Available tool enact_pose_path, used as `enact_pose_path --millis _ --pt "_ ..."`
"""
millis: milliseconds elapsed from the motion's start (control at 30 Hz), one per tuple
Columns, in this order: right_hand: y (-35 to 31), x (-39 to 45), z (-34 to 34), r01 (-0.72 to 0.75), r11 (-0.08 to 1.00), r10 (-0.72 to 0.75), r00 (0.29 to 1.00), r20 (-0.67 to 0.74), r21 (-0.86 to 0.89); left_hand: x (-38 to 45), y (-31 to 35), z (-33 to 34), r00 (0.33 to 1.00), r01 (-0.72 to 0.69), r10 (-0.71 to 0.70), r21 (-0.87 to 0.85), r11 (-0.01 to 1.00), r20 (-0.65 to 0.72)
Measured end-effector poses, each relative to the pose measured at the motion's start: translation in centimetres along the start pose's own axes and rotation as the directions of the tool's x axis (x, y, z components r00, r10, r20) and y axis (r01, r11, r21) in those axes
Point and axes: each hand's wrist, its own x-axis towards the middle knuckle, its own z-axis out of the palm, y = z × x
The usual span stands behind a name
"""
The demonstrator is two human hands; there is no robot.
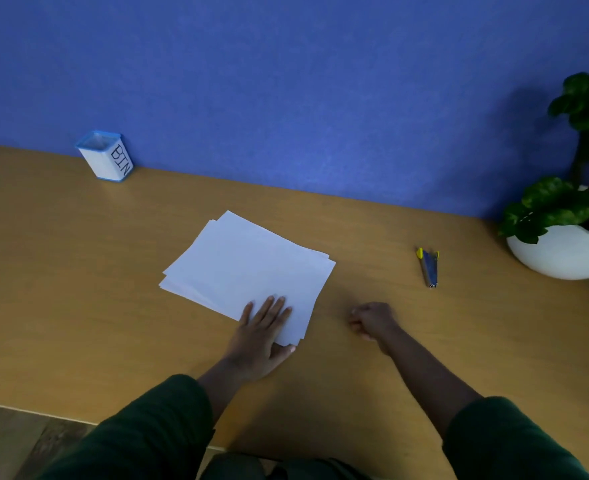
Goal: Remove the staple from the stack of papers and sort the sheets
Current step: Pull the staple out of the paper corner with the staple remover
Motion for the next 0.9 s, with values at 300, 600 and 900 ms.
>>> enact_pose_path --millis 300,600,900 --pt "1.4 5.1 -9.4 0.052 0.97 -0.153 0.891 -0.427 -0.238 -0.1 -0.2 0.4 1.0 0.022 -0.021 0.03 0.999 -0.024" --pt "0.0 8.3 -12.6 -0.021 0.928 -0.135 0.912 -0.387 -0.371 -0.2 0.3 0.2 0.998 0.054 -0.053 0.026 0.998 -0.04" --pt "0.3 11.9 -11.8 0.0 0.943 -0.136 0.912 -0.386 -0.333 0.1 0.1 0.2 0.993 0.115 -0.116 0.054 0.992 0.021"
